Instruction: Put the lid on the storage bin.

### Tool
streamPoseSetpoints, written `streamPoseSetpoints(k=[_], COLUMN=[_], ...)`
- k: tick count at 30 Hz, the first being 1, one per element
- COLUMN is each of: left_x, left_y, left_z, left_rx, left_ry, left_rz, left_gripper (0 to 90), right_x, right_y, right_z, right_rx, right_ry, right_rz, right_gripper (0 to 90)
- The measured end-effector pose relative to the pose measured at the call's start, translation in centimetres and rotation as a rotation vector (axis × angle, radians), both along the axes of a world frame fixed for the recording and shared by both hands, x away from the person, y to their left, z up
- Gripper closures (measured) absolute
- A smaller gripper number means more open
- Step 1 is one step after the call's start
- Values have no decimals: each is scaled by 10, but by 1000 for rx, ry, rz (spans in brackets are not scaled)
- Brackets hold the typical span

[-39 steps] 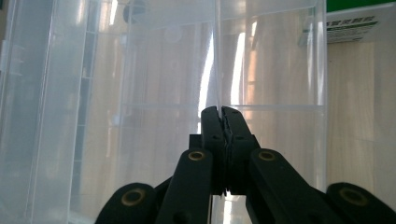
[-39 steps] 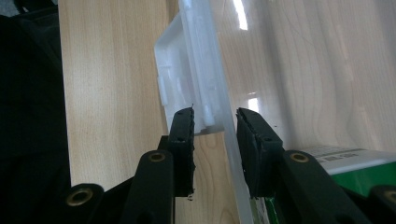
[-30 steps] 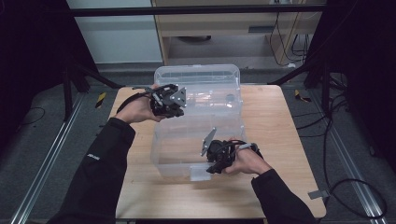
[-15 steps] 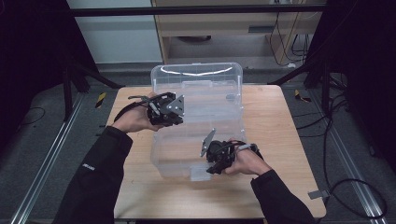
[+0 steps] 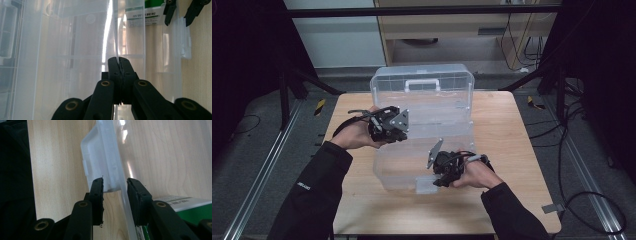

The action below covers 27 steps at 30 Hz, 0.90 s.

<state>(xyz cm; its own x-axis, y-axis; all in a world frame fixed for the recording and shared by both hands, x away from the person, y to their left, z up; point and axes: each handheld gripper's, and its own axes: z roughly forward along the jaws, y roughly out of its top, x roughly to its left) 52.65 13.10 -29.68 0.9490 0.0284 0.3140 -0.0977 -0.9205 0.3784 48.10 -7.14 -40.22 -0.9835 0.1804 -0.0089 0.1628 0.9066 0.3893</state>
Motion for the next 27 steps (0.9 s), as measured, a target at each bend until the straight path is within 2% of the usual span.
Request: streamPoseSetpoints(k=[9,16,22,27], left_x=[-3,-6,-7,-8], left_y=[0,1,2,1], left_z=[-1,-2,-3,-4], left_rx=[0,-7,-13,-19], left_ry=[14,19,26,30], left_rz=[1,0,2,4], left_gripper=[894,894,894,894], right_x=[-6,-8,-11,-12], right_y=[-2,-5,-17,-36], right_z=[0,0,12,24], right_rx=[18,36,127,224], right_ry=[-33,-38,-54,-82], right_rz=[-19,-38,-51,-115], right_gripper=[652,628,607,597])
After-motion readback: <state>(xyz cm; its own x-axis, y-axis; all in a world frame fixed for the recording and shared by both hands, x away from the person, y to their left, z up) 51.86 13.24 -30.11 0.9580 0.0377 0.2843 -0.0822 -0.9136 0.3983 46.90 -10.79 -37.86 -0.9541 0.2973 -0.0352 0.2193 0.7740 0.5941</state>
